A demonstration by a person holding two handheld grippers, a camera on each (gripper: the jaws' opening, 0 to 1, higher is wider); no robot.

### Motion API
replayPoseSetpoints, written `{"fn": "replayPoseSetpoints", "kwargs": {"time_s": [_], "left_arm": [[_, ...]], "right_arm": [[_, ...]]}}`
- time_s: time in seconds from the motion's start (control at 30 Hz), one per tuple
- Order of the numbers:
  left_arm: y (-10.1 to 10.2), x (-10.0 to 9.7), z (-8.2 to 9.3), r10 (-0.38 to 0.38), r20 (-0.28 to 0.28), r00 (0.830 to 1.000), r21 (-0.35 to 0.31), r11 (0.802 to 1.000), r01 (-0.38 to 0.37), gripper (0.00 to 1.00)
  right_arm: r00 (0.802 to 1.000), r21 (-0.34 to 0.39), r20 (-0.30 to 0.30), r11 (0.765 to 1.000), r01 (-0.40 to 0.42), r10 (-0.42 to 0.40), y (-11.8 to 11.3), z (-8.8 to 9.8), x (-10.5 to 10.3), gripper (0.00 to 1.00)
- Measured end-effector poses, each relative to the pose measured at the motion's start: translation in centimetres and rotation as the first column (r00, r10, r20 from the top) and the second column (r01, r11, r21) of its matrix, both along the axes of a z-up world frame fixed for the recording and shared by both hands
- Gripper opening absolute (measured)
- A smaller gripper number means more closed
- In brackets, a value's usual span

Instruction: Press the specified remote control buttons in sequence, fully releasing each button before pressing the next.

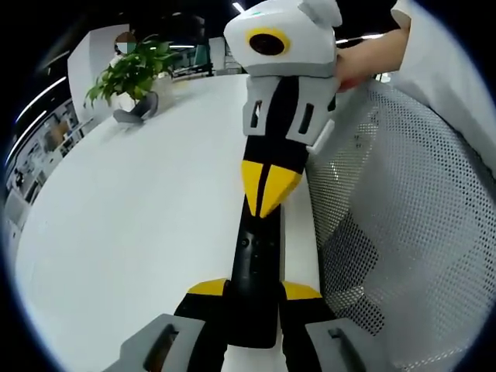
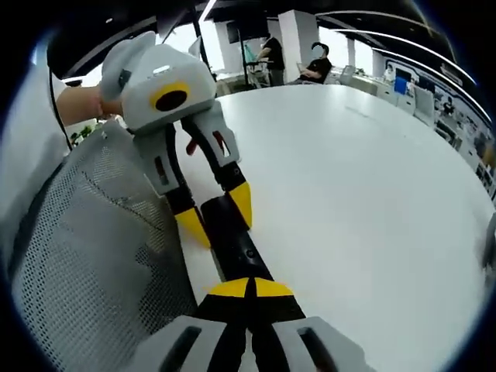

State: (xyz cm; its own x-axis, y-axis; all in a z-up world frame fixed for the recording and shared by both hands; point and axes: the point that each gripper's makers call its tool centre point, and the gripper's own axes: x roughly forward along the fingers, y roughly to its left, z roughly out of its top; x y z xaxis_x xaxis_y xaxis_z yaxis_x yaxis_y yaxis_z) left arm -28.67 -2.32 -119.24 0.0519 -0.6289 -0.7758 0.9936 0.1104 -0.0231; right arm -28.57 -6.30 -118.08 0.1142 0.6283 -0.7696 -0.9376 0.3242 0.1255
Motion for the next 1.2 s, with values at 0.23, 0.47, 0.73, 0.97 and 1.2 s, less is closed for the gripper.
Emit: {"fn": "replayPoseSetpoints", "kwargs": {"time_s": [0.23, 0.47, 0.73, 0.97, 1.2], "left_arm": [[0.04, 0.08, -0.04, -0.001, 0.000, 1.000, 0.000, 1.000, 0.001, 0.24], [0.04, 0.12, -0.09, -0.007, 0.000, 1.000, 0.004, 1.000, 0.007, 0.24], [0.04, 0.16, -0.12, -0.010, 0.001, 1.000, -0.005, 1.000, 0.010, 0.24], [0.02, 0.18, -0.15, -0.006, 0.000, 1.000, -0.008, 1.000, 0.006, 0.24], [-0.03, 0.21, -0.13, 0.008, -0.008, 1.000, -0.025, 1.000, -0.008, 0.24]], "right_arm": [[0.985, -0.173, 0.064, 0.974, -0.145, 0.158, 0.12, -0.34, -0.14, 0.00], [0.981, -0.305, 0.045, 0.937, -0.168, 0.190, 0.40, -0.70, 0.03, 0.00], [0.994, -0.176, 0.079, 0.983, -0.060, 0.075, 0.06, -0.47, 0.05, 0.00], [0.986, -0.150, 0.136, 0.986, -0.077, 0.098, 0.04, -0.34, 0.05, 0.00], [0.995, -0.046, 0.075, 0.997, -0.055, 0.059, 0.94, 0.16, -0.35, 0.00]]}}
